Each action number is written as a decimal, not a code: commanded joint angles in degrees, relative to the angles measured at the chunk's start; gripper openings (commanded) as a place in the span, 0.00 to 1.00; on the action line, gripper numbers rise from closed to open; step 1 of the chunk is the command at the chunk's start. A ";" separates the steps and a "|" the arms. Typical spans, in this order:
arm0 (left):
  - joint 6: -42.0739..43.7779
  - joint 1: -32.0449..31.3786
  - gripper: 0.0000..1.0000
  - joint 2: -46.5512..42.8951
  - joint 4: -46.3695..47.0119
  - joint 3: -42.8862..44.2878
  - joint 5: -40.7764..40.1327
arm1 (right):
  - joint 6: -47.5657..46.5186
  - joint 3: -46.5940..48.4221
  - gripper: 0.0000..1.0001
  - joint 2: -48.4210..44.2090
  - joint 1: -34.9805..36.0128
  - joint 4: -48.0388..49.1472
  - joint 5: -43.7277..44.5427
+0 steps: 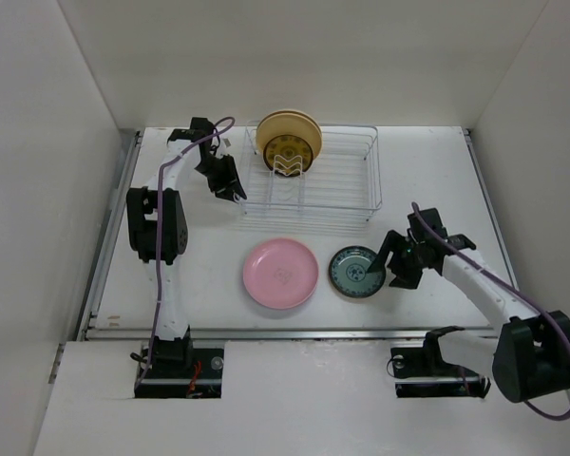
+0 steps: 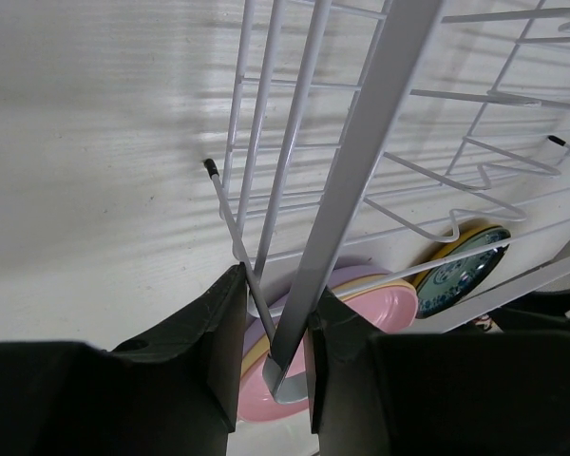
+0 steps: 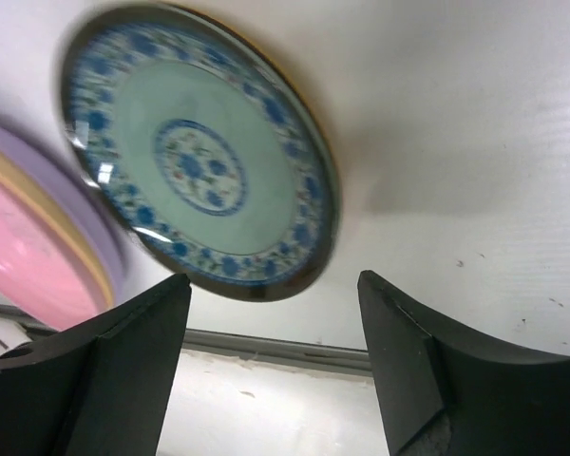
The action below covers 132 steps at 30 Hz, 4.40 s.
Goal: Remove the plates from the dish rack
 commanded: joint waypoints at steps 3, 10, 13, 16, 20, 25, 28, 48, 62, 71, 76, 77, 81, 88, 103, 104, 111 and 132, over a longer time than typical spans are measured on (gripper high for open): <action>-5.29 0.64 0.00 1.05 -0.14 -1.58 -0.23 | -3.41 16.31 0.78 -0.96 3.18 -6.71 7.02; -5.29 0.64 0.00 1.04 -0.14 -2.12 -0.57 | -19.90 50.12 0.78 21.55 12.50 -6.80 14.68; -4.76 0.64 0.00 1.04 -0.14 -2.12 -1.10 | -27.22 72.82 0.75 38.94 13.74 -8.74 14.07; -4.23 0.64 0.00 1.04 -0.14 -2.12 -1.11 | -35.23 95.33 0.70 50.94 14.44 -10.33 13.46; -1.87 1.17 0.00 1.04 -1.36 -1.41 -3.56 | -40.42 110.90 0.60 66.60 14.97 -5.71 12.48; -0.63 1.17 0.00 1.04 -1.90 -0.80 -5.68 | -40.95 100.11 0.66 67.15 14.97 14.52 12.48; -0.63 1.17 0.00 1.75 -1.90 -0.80 -5.68 | -40.95 101.67 0.66 71.36 14.97 18.85 13.18; -0.10 1.69 0.00 2.27 -1.90 -0.80 -6.20 | -41.48 101.60 0.05 72.97 16.03 23.86 14.24; -4.67 1.69 0.00 0.70 -0.31 -0.27 -2.16 | -51.84 89.12 0.00 61.96 20.07 26.16 24.42; -4.14 1.17 0.00 -0.89 -0.84 1.58 -6.29 | -56.68 79.62 0.00 59.95 20.07 27.02 34.10; -4.14 1.17 0.00 -0.89 -0.84 2.10 -6.29 | -56.68 80.32 0.00 60.47 19.54 27.56 33.32; -3.62 1.17 0.00 -1.41 -0.84 1.58 -6.81 | -56.68 80.93 0.00 60.47 19.54 26.86 33.31; -3.62 1.17 0.00 -1.42 -0.84 1.05 -6.82 | -56.68 81.99 0.00 58.55 19.54 26.24 30.95; -3.62 1.17 0.00 -0.89 -1.36 2.10 -6.82 | -56.68 79.10 0.00 51.60 20.07 23.95 26.98; -5.90 3.97 0.00 0.78 -1.37 3.25 -4.27 | -32.80 70.60 0.00 37.64 16.83 8.16 16.56; -6.42 4.59 0.00 0.78 -1.37 3.25 -3.66 | -30.95 68.22 0.00 33.62 16.30 6.74 15.13; -7.13 5.12 0.00 0.78 -1.37 2.72 -1.02 | -16.19 41.42 0.00 15.34 14.62 -3.56 2.13; -3.71 5.12 0.00 -1.77 -1.37 1.04 -1.01 | 7.12 2.63 0.06 -2.45 2.67 1.45 2.02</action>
